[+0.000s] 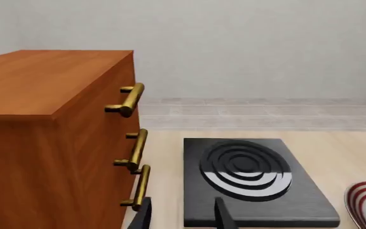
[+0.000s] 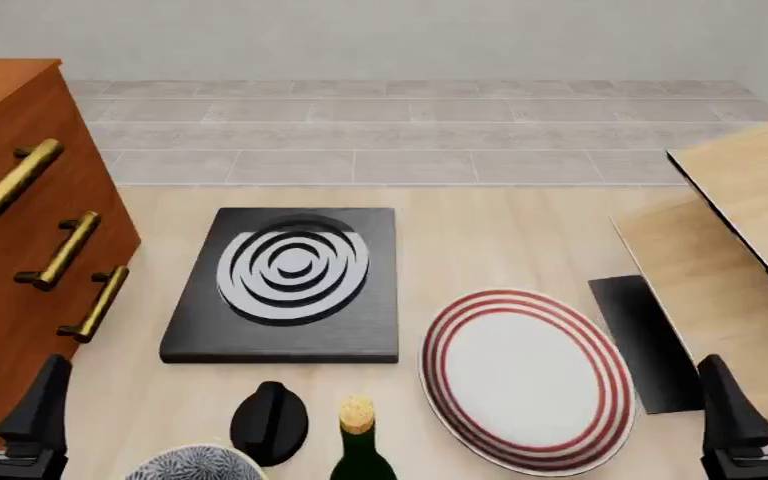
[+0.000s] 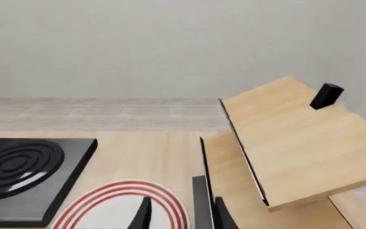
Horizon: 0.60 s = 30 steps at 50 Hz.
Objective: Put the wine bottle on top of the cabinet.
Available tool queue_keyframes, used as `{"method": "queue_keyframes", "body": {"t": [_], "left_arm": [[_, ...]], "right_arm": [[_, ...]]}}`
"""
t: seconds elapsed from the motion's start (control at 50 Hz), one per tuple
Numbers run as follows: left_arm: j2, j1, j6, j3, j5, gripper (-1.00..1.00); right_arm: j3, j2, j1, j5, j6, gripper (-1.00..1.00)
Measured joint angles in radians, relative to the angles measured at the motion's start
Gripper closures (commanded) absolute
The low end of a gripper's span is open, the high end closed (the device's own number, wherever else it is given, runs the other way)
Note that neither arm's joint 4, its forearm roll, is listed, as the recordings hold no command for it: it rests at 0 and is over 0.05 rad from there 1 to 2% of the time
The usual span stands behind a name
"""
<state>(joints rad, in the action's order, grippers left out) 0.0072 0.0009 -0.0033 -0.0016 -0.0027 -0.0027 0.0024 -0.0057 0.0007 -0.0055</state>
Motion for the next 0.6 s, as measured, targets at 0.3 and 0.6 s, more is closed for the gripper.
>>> {"method": "queue_keyframes", "body": {"t": [0.3,0.6], "left_arm": [[0.003,-0.023,-0.011,-0.01,0.004,-1.0],[0.003,-0.073,0.029,-0.038,0.026,-1.0]], "right_arm": [[0.0,0.004,0.006,0.0,-0.012,-1.0],[-0.001,0.005,0.008,0.002,-0.014,-1.0]]}}
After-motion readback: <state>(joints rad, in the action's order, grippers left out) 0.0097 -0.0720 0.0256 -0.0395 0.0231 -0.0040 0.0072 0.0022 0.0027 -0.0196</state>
